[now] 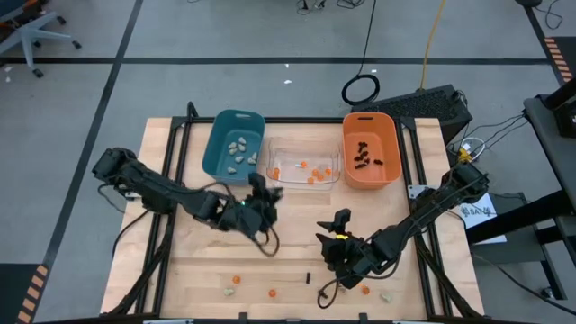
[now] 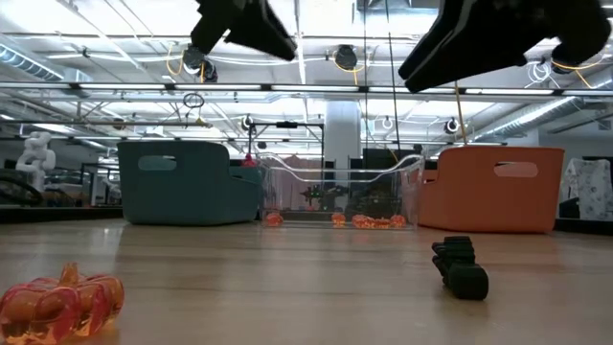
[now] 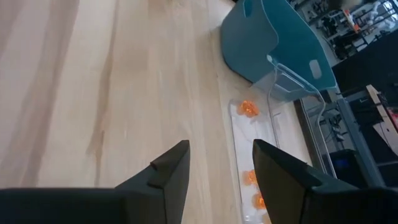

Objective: Sort Halloween decoration
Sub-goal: Put the white skull toy into the blue bin

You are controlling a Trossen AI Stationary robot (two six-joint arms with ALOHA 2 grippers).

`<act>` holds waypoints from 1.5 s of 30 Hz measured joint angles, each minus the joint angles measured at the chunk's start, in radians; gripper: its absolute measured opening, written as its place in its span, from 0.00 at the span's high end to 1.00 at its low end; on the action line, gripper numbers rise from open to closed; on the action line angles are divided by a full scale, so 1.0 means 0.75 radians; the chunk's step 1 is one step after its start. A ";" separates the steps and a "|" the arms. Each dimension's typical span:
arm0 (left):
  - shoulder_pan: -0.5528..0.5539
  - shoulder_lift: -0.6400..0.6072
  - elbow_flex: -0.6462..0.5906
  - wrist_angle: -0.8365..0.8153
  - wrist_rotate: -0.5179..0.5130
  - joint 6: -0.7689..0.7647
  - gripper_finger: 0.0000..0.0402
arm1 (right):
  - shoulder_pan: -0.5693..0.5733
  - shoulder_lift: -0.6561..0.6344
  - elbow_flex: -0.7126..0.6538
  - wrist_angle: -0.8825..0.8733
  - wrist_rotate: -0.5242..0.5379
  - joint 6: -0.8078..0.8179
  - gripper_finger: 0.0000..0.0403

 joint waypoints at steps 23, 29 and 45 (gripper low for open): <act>0.902 -0.350 -0.199 -0.482 0.370 -0.466 0.86 | -0.117 0.000 0.000 -0.017 -0.002 0.079 0.60; 0.966 -0.349 -0.307 -0.379 0.484 -0.533 0.84 | -0.117 0.000 0.000 -0.017 -0.035 0.142 0.60; 1.016 -0.348 -0.513 0.024 0.612 -0.539 0.75 | -0.113 -0.001 0.000 -0.007 -0.107 0.224 0.60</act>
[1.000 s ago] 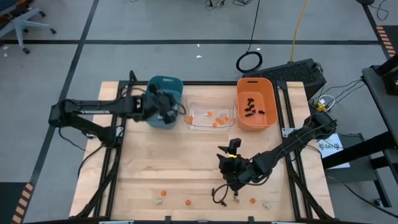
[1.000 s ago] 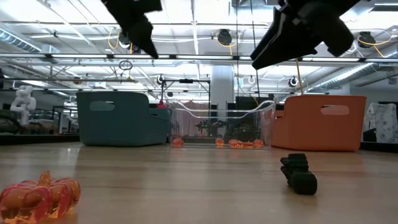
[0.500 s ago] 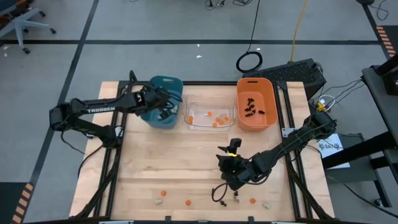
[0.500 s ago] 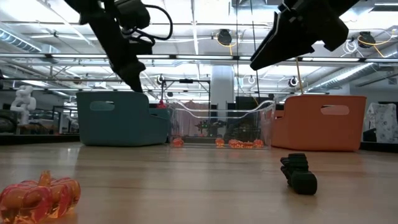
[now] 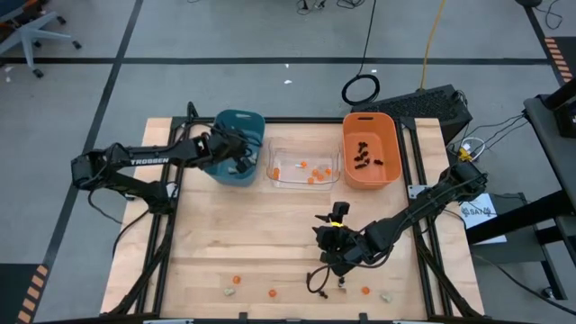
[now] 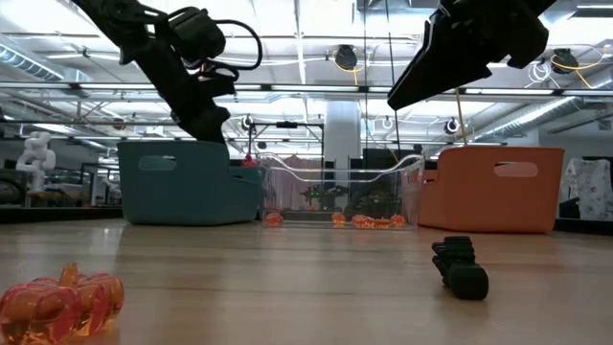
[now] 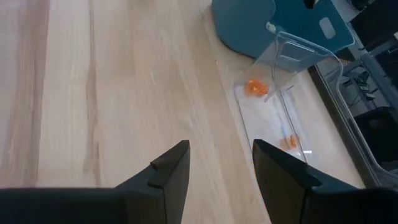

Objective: Sort Halloween decoration
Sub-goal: Put the white skull toy into the blue bin, then put the orange pumpkin toy into the transparent bin

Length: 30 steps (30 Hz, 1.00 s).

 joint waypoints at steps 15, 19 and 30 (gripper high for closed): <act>0.002 0.005 0.001 0.016 0.121 -0.193 0.74 | 0.013 0.000 0.000 -0.010 -0.194 -0.007 0.60; 0.015 0.026 0.001 0.017 0.117 -0.215 0.72 | 0.029 0.000 0.000 -0.011 -0.319 0.045 0.60; -0.003 -0.029 0.016 0.000 0.147 -0.434 0.42 | 0.164 -0.043 0.001 -0.018 -0.694 0.236 0.60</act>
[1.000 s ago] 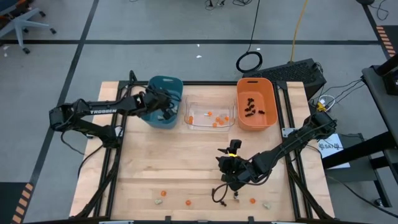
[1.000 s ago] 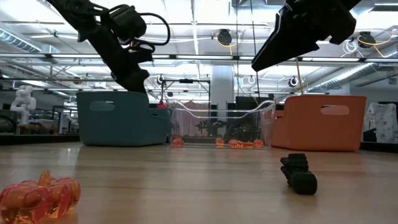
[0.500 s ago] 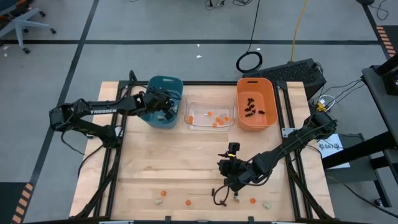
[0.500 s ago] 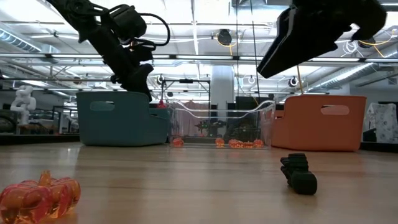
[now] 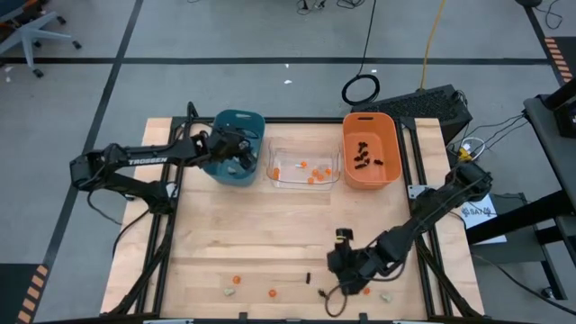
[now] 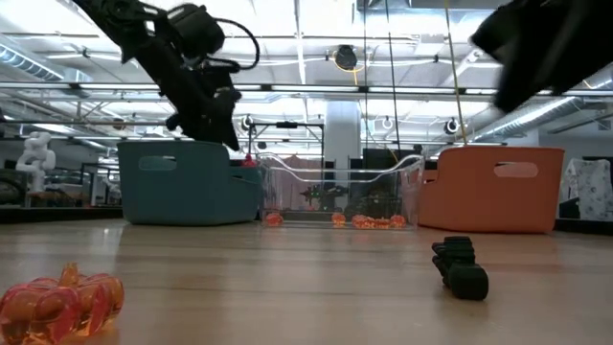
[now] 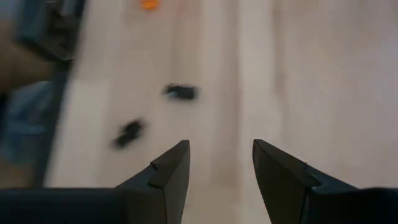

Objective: Sort Halloween decoration
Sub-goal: Put the orange pumpkin toy into the transparent bin

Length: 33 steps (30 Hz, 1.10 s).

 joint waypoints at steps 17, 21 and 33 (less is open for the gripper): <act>-0.918 -0.153 0.009 0.103 -0.441 -0.127 0.42 | 0.357 -0.039 0.001 -0.156 -0.145 0.636 0.58; -1.051 -0.068 0.009 0.200 -0.559 -0.127 0.42 | 0.389 0.010 0.001 -0.201 -0.138 0.718 0.54; -1.263 0.181 0.009 0.419 -0.671 -0.127 0.42 | 0.412 0.192 0.001 -0.173 -0.145 0.651 0.48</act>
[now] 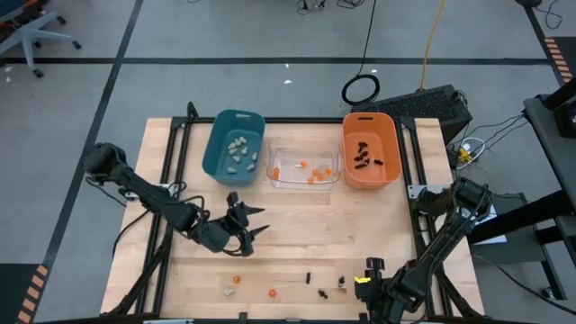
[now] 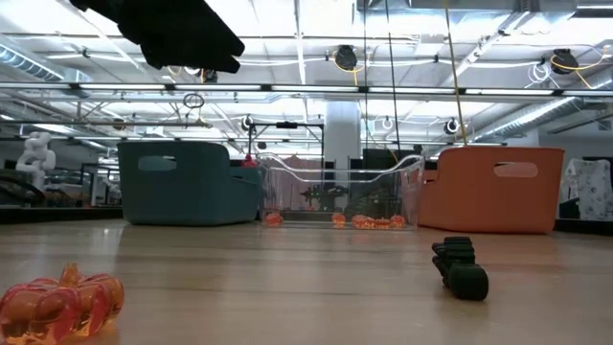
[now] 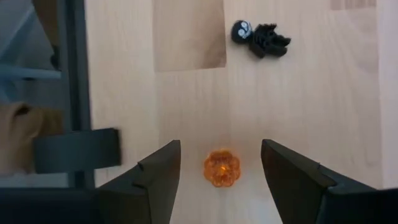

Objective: Sort Halloween decoration
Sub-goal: Put the orange pumpkin toy into the transparent bin

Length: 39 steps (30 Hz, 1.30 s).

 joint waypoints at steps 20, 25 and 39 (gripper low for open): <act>-0.026 0.010 -0.001 0.012 -0.025 -0.036 0.42 | 0.000 0.110 0.005 -0.018 -0.090 0.005 0.59; -0.026 0.010 -0.001 0.011 -0.025 -0.036 0.42 | 0.000 0.112 0.004 -0.020 -0.091 -0.004 0.71; -0.026 0.010 -0.001 0.011 -0.024 -0.036 0.42 | -0.001 0.092 -0.002 -0.012 -0.099 -0.008 0.83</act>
